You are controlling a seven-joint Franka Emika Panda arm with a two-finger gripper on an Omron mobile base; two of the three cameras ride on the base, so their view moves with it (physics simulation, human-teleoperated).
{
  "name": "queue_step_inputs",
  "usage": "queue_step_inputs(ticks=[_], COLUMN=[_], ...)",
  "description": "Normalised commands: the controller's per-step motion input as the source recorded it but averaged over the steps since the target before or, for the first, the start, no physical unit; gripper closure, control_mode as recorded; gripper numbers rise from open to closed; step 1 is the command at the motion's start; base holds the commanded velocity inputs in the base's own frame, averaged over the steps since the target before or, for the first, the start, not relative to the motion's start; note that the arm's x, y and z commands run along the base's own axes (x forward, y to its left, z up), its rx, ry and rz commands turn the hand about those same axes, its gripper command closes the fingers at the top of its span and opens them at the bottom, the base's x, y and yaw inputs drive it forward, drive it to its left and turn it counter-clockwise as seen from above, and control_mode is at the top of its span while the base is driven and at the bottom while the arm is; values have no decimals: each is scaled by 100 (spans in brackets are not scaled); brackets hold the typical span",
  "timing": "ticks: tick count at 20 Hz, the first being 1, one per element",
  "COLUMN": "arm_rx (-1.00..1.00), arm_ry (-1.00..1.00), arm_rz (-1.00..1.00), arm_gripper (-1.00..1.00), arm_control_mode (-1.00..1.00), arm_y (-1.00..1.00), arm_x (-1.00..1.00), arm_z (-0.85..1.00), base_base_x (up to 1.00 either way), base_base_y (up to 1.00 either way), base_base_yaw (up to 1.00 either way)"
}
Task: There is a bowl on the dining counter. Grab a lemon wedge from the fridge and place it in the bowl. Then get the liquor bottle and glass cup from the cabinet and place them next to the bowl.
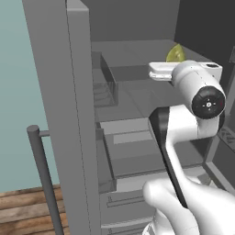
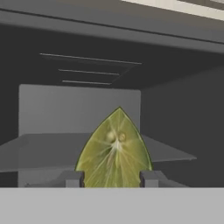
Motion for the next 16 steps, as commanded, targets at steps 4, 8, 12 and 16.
queue_step_inputs(ticks=[4,8,12,16], arm_rx=[0,0,0,0], arm_ry=[-2,0,0,0], arm_rz=[0,0,0,0], arm_gripper=[100,100,100,100], arm_control_mode=[100,100,100,100], arm_y=[0,0,0,0], arm_x=[-13,0,0,0], arm_z=[0,0,0,0], base_base_x=[-55,-85,-83,-89], base_base_y=[0,0,1,6], base_base_yaw=[0,0,-3,-10])
